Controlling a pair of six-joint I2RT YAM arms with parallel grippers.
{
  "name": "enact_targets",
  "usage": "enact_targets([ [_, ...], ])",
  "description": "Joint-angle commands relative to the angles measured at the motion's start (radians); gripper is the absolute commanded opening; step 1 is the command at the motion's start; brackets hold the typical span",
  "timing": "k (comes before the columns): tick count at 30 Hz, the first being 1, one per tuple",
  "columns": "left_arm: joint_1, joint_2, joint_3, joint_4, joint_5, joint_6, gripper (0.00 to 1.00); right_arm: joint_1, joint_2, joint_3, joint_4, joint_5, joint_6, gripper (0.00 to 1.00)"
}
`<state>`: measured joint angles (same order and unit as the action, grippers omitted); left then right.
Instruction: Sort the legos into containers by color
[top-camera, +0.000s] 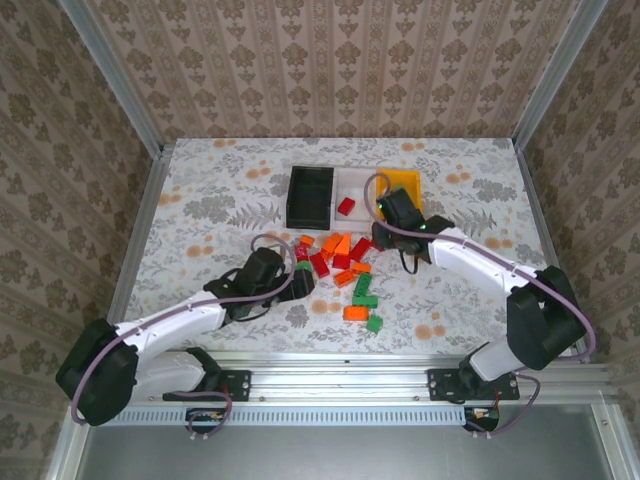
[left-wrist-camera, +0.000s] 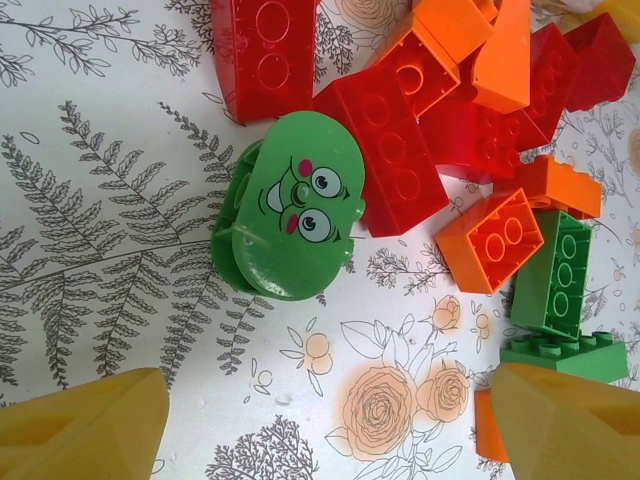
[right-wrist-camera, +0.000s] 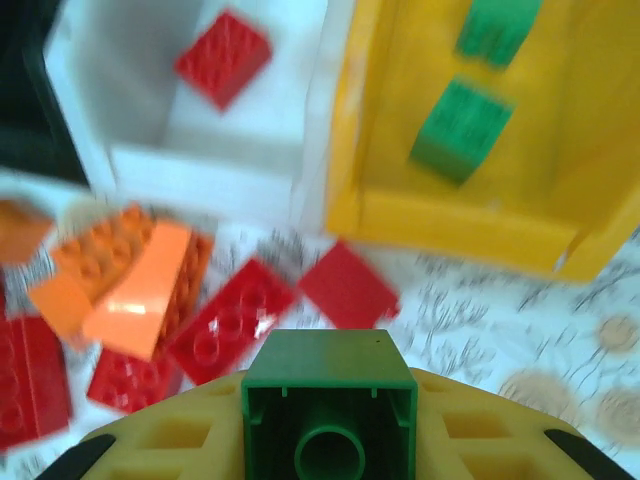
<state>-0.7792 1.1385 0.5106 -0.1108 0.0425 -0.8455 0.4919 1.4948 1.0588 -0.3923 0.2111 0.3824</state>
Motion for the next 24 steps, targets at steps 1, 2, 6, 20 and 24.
enact_targets([
  [1,-0.008,0.022,0.032,0.063,0.036,-0.009,0.87,-0.083,0.082,0.110,-0.005,0.059,-0.047,0.31],
  [2,-0.007,0.028,0.031,0.078,0.041,-0.015,0.87,-0.104,0.119,0.151,-0.011,0.060,-0.051,0.31],
  [6,-0.009,0.062,0.052,0.100,0.077,-0.021,0.87,-0.169,0.298,0.332,-0.041,0.049,-0.082,0.31],
  [20,-0.011,0.079,0.091,0.045,0.088,0.008,0.87,-0.223,0.602,0.687,-0.182,-0.081,-0.104,0.49],
  [24,-0.011,0.079,0.097,0.036,0.088,0.010,0.87,-0.223,0.558,0.661,-0.170,-0.079,-0.101,0.56],
])
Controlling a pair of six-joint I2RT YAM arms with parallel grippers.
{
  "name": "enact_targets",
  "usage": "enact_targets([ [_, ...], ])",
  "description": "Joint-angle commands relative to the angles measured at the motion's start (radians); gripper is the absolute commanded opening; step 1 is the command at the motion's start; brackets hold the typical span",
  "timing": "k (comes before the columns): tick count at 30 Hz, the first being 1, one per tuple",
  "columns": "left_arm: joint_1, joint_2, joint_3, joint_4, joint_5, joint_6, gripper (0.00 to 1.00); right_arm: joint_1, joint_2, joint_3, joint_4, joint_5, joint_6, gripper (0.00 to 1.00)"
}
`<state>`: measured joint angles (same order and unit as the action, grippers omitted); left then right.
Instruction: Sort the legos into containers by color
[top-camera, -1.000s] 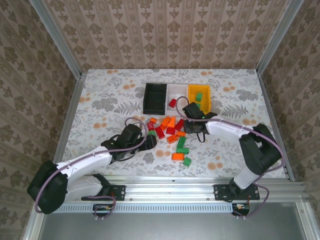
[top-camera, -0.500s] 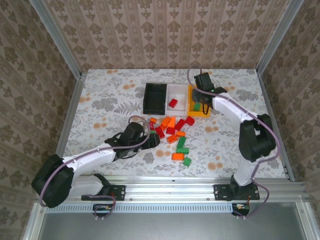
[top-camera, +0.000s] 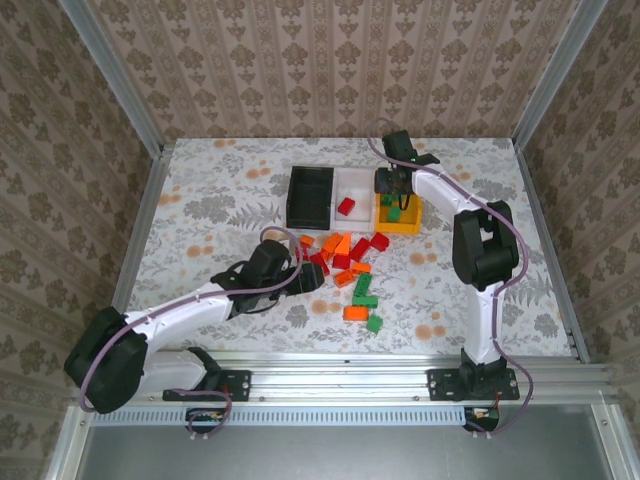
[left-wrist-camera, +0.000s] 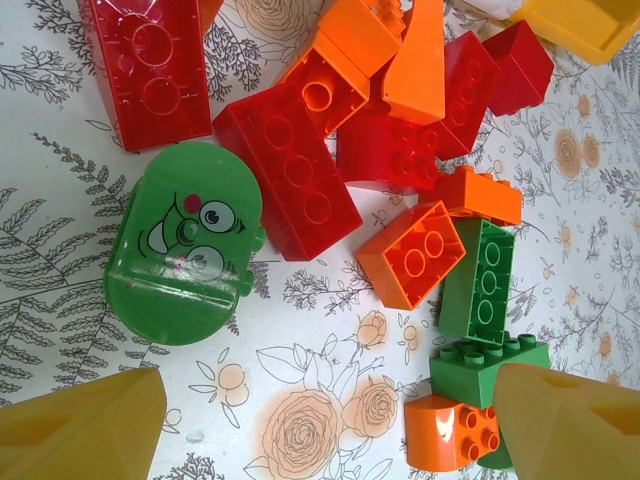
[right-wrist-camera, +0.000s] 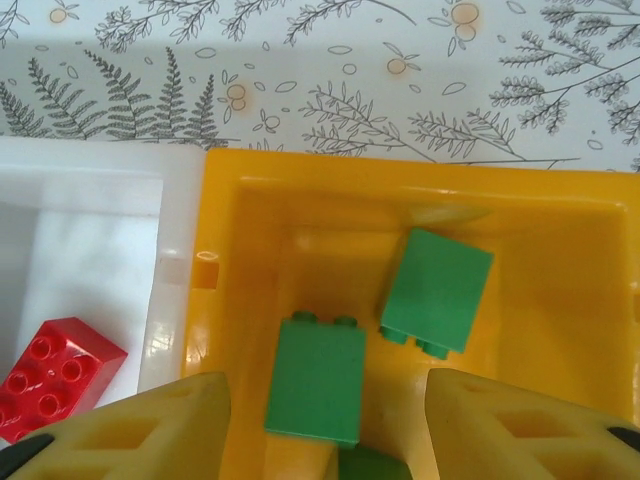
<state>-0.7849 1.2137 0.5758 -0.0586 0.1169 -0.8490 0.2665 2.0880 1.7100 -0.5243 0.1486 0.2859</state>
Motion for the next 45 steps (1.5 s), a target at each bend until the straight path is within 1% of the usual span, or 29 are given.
enact_targets([
  [1,-0.007,0.003,0.033,-0.017,0.015,0.013,0.87,0.003,-0.058,-0.004,-0.035,-0.015,-0.003,0.55],
  [3,-0.006,-0.001,0.035,-0.019,0.017,0.014,0.87,0.010,-0.126,-0.059,-0.026,-0.011,0.008,0.54],
  [5,-0.005,-0.010,0.038,-0.029,0.009,0.022,0.87,0.039,-0.249,-0.189,0.024,-0.037,0.042,0.53],
  [6,-0.005,-0.018,0.043,-0.043,-0.002,0.030,0.87,0.066,-0.307,-0.262,0.057,-0.041,0.054,0.53],
  [8,-0.004,-0.039,0.048,-0.078,-0.035,0.045,0.88,0.163,-0.430,-0.428,0.087,0.027,0.072,0.52],
  [9,-0.002,-0.055,0.047,-0.091,-0.053,0.052,0.88,0.208,-0.468,-0.489,0.090,0.057,0.087,0.52],
  [12,0.015,-0.110,0.027,-0.115,-0.087,0.059,0.88,0.311,-0.545,-0.660,0.117,0.057,0.168,0.52],
  [13,0.021,-0.125,0.017,-0.114,-0.092,0.055,0.88,0.338,-0.558,-0.696,0.121,0.055,0.185,0.52],
  [15,0.041,-0.153,-0.002,-0.113,-0.091,0.048,0.88,0.380,-0.583,-0.739,0.122,0.097,0.203,0.53],
  [16,0.044,-0.163,-0.007,-0.116,-0.090,0.045,0.88,0.398,-0.592,-0.755,0.130,0.083,0.199,0.52],
  [18,0.050,-0.183,-0.015,-0.131,-0.092,0.044,0.88,0.446,-0.591,-0.755,0.125,0.080,0.162,0.53],
  [21,0.058,-0.220,-0.030,-0.159,-0.114,0.040,0.88,0.493,-0.528,-0.697,0.047,0.085,0.129,0.53],
  [25,0.083,-0.277,-0.078,-0.171,-0.126,0.014,0.88,0.505,-0.500,-0.704,0.068,0.104,0.095,0.52],
  [29,0.106,-0.293,-0.114,-0.176,-0.117,-0.012,0.88,0.537,-0.486,-0.689,0.076,0.072,0.052,0.50],
  [31,0.111,-0.286,-0.116,-0.187,-0.117,-0.017,0.88,0.559,-0.475,-0.670,0.051,0.133,0.051,0.49],
  [35,0.115,-0.270,-0.119,-0.165,-0.105,-0.024,0.88,0.492,-0.465,-0.679,0.082,0.159,0.105,0.47],
  [37,0.115,-0.256,-0.112,-0.153,-0.099,-0.027,0.88,0.459,-0.458,-0.680,0.125,0.144,0.145,0.47],
  [39,0.115,-0.240,-0.101,-0.152,-0.092,-0.023,0.88,0.449,-0.440,-0.666,0.172,0.090,0.168,0.45],
  [43,0.117,-0.220,-0.080,-0.177,-0.103,-0.013,0.87,0.529,-0.344,-0.555,0.192,0.048,0.118,0.44],
  [45,0.122,-0.237,-0.080,-0.195,-0.121,-0.013,0.87,0.555,-0.289,-0.497,0.180,0.026,0.104,0.41],
])
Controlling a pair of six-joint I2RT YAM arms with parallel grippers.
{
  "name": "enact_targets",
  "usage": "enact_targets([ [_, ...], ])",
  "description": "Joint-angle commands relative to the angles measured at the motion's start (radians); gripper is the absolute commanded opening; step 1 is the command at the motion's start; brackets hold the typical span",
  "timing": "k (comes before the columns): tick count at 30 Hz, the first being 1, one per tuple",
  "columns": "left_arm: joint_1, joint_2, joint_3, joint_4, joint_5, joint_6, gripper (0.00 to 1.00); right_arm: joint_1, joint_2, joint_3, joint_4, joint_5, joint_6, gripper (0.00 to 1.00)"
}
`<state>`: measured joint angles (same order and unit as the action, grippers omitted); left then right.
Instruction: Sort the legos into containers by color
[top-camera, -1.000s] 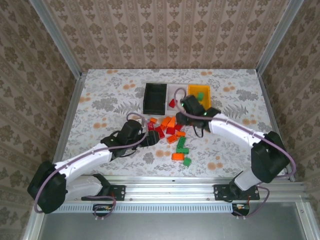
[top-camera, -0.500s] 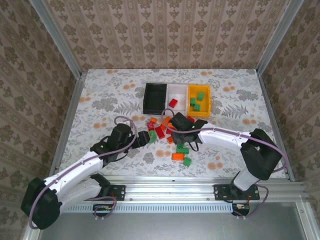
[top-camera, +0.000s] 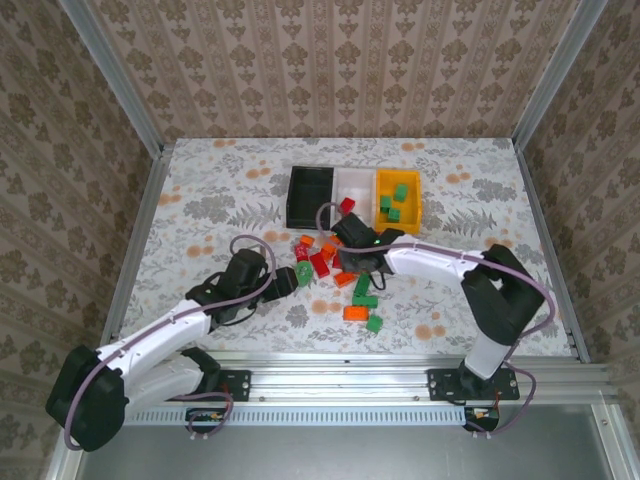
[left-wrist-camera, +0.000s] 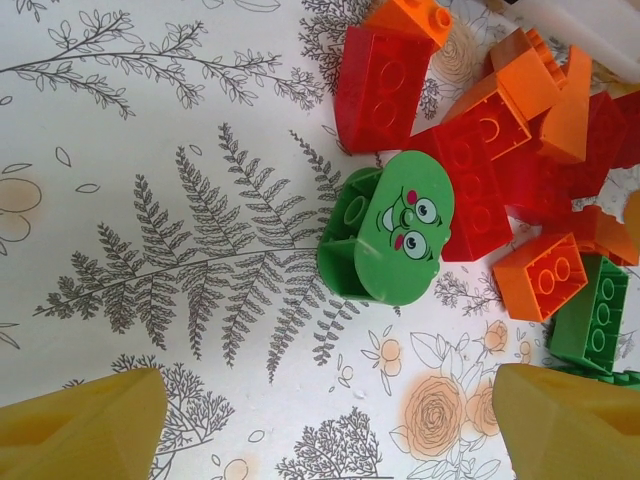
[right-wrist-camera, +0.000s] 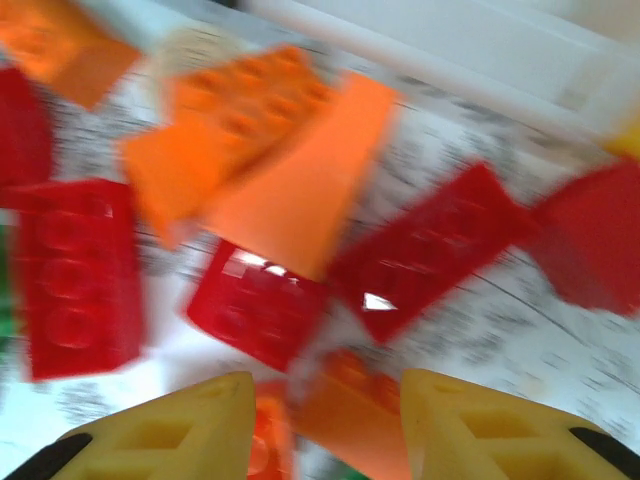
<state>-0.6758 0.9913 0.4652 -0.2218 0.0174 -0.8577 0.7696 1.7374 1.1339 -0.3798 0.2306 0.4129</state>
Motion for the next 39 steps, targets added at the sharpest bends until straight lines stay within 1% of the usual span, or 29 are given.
enact_targets([
  [1,0.020,-0.028,0.025,-0.040,-0.024,-0.007,0.87,0.061,0.088,0.105,0.026,-0.057,-0.024,0.39],
  [6,0.054,-0.108,-0.010,-0.076,-0.021,-0.010,0.87,0.080,0.184,0.200,-0.044,-0.074,-0.044,0.38],
  [10,0.075,-0.158,-0.038,-0.079,-0.013,-0.017,0.87,0.088,0.215,0.212,-0.064,-0.059,-0.043,0.38],
  [12,0.080,-0.167,-0.045,-0.074,-0.006,-0.018,0.87,0.088,0.218,0.207,-0.065,-0.053,-0.042,0.39],
  [18,0.082,-0.157,-0.048,-0.056,0.005,-0.015,0.87,0.089,0.249,0.224,-0.098,-0.032,-0.062,0.48],
  [22,0.084,-0.149,-0.054,-0.046,0.012,-0.017,0.87,0.088,0.286,0.259,-0.124,-0.037,-0.069,0.49],
  [23,0.084,-0.148,-0.054,-0.048,0.013,-0.016,0.87,0.088,0.291,0.259,-0.118,-0.041,-0.069,0.48],
  [27,0.084,-0.156,-0.056,-0.054,0.013,-0.014,0.87,0.088,0.309,0.278,-0.119,-0.050,-0.066,0.41],
  [33,0.084,-0.164,-0.060,-0.055,0.013,-0.014,0.87,0.089,0.314,0.281,-0.124,-0.050,-0.069,0.41],
  [34,0.084,-0.163,-0.061,-0.056,0.013,-0.014,0.87,0.089,0.315,0.278,-0.125,-0.054,-0.066,0.40],
  [36,0.084,-0.164,-0.059,-0.055,0.014,-0.014,0.87,0.093,0.299,0.266,-0.125,-0.054,-0.061,0.34],
  [39,0.084,-0.163,-0.059,-0.055,0.015,-0.015,0.87,0.110,0.218,0.230,-0.108,-0.041,-0.053,0.31],
])
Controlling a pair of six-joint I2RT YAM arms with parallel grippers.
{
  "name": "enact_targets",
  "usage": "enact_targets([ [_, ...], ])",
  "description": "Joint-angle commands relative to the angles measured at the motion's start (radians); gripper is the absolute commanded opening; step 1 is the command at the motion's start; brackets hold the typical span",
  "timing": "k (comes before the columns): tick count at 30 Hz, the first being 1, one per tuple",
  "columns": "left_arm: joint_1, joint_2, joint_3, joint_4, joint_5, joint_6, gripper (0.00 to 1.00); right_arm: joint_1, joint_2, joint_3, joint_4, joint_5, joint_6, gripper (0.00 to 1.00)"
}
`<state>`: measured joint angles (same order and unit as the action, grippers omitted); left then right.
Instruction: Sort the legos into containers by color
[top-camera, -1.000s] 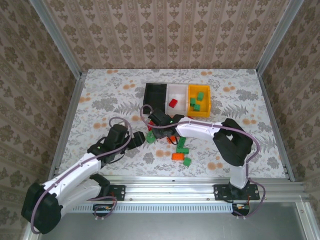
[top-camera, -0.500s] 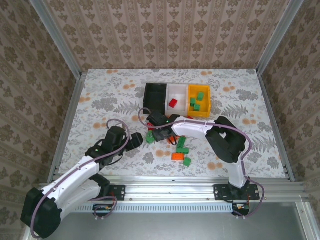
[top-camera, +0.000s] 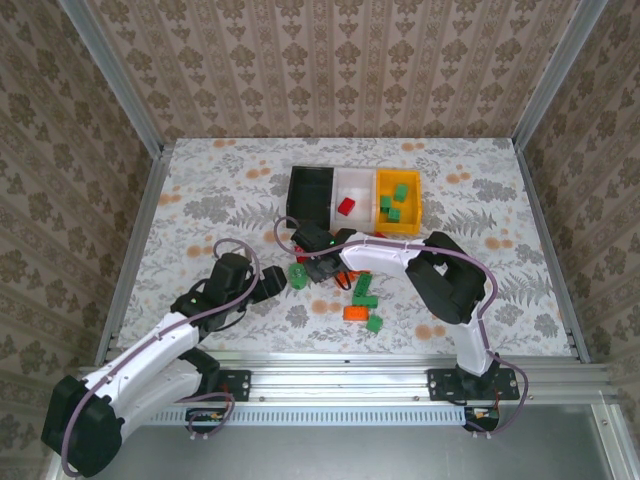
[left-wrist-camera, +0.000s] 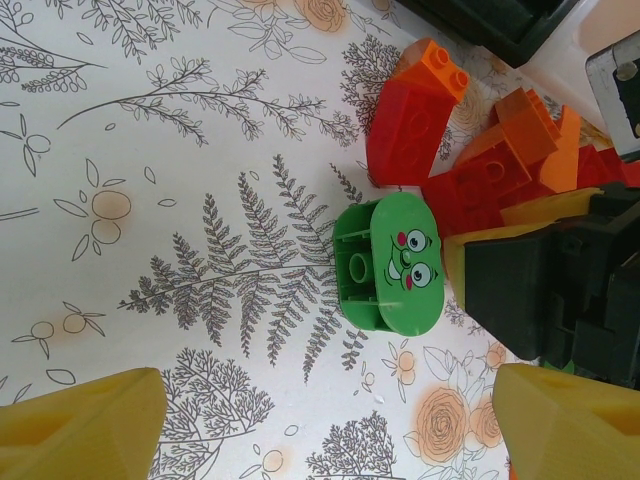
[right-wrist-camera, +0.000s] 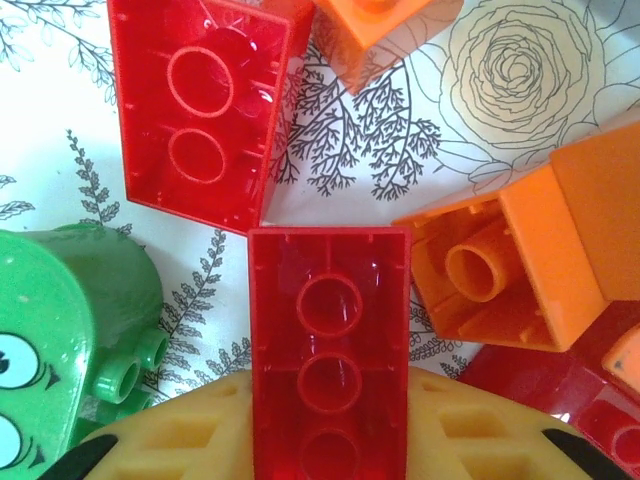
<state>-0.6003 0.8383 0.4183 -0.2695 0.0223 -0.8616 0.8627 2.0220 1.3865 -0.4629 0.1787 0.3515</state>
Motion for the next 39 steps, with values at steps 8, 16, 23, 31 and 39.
enact_targets([
  [8,0.008,0.011,0.006,0.017,0.031,-0.014,0.87,0.002,-0.282,-0.035,-0.021,0.042,-0.013,0.30],
  [16,-0.019,0.108,0.036,0.055,0.065,-0.021,0.86,-0.278,-0.117,0.161,-0.062,0.049,-0.101,0.31],
  [23,-0.066,0.199,0.107,0.019,0.076,0.005,0.86,-0.365,0.120,0.394,-0.121,0.025,-0.132,0.33],
  [31,-0.081,0.253,0.136,0.016,0.055,0.029,0.86,-0.361,0.074,0.409,-0.109,0.019,-0.145,0.56],
  [39,-0.084,0.306,0.166,0.028,0.037,0.041,0.85,-0.292,-0.185,0.171,-0.051,0.030,-0.104,0.53],
])
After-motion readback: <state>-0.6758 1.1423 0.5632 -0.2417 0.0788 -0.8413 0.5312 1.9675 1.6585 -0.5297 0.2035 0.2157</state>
